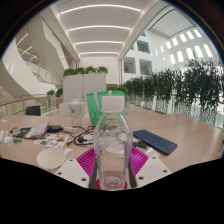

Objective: Pour water

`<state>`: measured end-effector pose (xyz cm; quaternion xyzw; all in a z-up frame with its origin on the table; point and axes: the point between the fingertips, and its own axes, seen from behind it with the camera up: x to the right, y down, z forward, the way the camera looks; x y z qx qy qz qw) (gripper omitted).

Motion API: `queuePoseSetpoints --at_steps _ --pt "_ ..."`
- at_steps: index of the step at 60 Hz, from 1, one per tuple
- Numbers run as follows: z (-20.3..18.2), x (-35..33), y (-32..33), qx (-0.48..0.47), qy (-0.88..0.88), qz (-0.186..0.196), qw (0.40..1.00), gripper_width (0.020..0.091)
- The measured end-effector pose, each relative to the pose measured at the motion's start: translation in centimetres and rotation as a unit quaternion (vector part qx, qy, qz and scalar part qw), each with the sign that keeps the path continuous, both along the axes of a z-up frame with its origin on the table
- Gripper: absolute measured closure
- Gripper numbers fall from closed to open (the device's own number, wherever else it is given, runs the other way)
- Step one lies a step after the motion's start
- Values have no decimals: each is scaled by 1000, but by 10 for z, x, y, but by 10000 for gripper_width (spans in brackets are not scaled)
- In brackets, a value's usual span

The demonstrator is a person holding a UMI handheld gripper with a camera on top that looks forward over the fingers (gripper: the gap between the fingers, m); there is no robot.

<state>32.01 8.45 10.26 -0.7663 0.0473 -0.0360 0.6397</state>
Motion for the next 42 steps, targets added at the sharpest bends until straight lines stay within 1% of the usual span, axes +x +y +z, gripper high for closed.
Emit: queuePoseSetpoints --at_steps 11,12,14,15,16,19,24,25,26,28,29,30,31,32,36,42 --pt "-26 7 -5 -21 0 4 1000 638" --pt "-21 7 -4 -12 0 3 1000 639" --pt "-24 5 -5 -12 3 1 1000 634" --pt "-23 4 -5 -10 4 0 1000 642" --pt "-16 4 0 -16 5 0 1000 642" --pt "-22 8 -5 -20 1 2 1000 634" --pt "-28 10 -7 -33 5 -4 999 575" --pt "-29 -7 -3 -43 7 -8 999 565" --pt "-33 -7 -5 -55 10 -10 998 544" --pt "-40 -8 -9 -77 17 -13 997 469" --pt "-42 -9 -10 -85 20 -12 996 411" --pt "-40 18 -18 -91 22 -9 996 345" --pt "-42 -8 -15 -94 24 -12 995 283" --pt "-41 -8 -18 -97 25 -12 995 250" --pt "-34 -12 -32 -105 25 -13 994 276" --pt "-21 -25 -72 -116 27 -16 993 272"
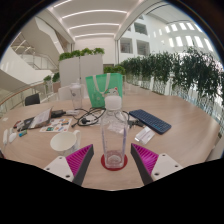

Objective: Pour water

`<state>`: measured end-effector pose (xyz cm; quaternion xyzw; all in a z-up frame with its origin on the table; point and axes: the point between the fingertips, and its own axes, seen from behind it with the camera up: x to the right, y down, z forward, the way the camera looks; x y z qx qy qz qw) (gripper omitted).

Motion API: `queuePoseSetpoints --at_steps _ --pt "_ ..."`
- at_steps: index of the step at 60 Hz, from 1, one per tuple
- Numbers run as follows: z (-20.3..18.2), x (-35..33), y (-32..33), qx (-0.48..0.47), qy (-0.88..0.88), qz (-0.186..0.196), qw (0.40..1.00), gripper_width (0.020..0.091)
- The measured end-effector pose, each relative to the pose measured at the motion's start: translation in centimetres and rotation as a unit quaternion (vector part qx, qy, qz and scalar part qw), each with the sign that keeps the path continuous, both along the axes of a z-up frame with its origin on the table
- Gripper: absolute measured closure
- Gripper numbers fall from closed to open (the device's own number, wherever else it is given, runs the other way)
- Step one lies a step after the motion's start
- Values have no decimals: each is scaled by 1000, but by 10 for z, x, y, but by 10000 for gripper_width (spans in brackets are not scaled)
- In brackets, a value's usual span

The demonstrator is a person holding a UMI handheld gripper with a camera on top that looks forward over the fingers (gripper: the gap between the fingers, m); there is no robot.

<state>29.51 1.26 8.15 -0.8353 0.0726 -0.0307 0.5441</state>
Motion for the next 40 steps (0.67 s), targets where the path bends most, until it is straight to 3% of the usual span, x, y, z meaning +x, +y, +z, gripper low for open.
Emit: queuePoseSetpoints --at_steps 22,40 --pt "85 -92 -194 -20 16 -35 999 271" --pt "154 -189 -293 1 2 -33 999 273"
